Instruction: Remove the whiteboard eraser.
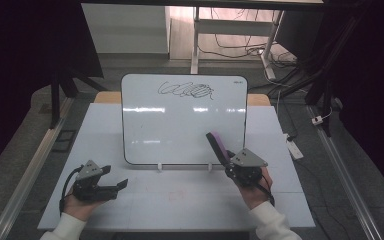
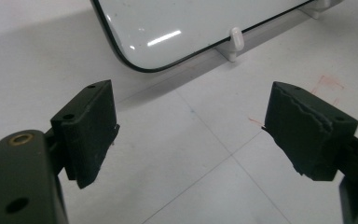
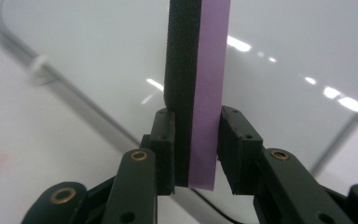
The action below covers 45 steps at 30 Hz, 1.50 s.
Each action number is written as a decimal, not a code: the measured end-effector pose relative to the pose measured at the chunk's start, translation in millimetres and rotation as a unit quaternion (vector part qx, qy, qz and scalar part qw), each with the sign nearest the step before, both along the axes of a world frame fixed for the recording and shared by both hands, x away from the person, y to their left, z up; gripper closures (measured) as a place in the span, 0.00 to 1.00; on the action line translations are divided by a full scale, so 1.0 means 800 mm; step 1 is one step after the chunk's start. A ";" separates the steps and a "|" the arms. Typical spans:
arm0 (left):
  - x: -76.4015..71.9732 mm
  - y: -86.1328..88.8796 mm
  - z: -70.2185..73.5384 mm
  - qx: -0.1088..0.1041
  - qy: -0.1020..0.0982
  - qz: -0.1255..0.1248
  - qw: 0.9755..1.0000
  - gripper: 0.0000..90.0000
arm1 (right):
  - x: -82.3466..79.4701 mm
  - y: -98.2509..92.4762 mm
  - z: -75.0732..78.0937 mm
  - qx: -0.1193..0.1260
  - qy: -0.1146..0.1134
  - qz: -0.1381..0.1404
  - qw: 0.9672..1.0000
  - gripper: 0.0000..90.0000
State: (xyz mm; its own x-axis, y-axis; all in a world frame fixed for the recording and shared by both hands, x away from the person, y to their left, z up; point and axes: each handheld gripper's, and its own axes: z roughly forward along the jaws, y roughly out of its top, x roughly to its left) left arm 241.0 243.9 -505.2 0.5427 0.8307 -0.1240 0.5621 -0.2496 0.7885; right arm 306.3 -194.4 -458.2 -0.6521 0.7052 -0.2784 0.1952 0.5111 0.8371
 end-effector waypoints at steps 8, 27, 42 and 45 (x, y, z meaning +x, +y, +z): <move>0.003 -0.004 0.005 -0.016 0.007 -0.016 1.000 0.20 | -0.017 0.018 -0.009 -0.054 -0.021 0.095 0.994 0.75; 0.039 -0.064 0.068 -0.037 0.058 -0.133 0.989 0.21 | -0.046 0.066 -0.034 -0.166 -0.084 0.214 0.959 0.75; 0.090 -0.119 0.117 0.012 0.109 -0.207 0.972 0.25 | -0.056 0.089 -0.044 -0.195 -0.117 0.247 0.942 0.75; 0.095 -0.127 0.118 0.020 0.117 -0.219 0.968 0.25 | -0.060 0.091 -0.046 -0.202 -0.124 0.245 0.940 0.75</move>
State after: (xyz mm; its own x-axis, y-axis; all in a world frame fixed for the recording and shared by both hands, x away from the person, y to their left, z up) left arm 317.1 142.2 -410.6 0.8053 0.5336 -0.2584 0.5572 -0.5321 0.6375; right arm 258.1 -121.9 -494.9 -0.7511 0.1404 -0.6451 -0.3219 0.7752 0.5435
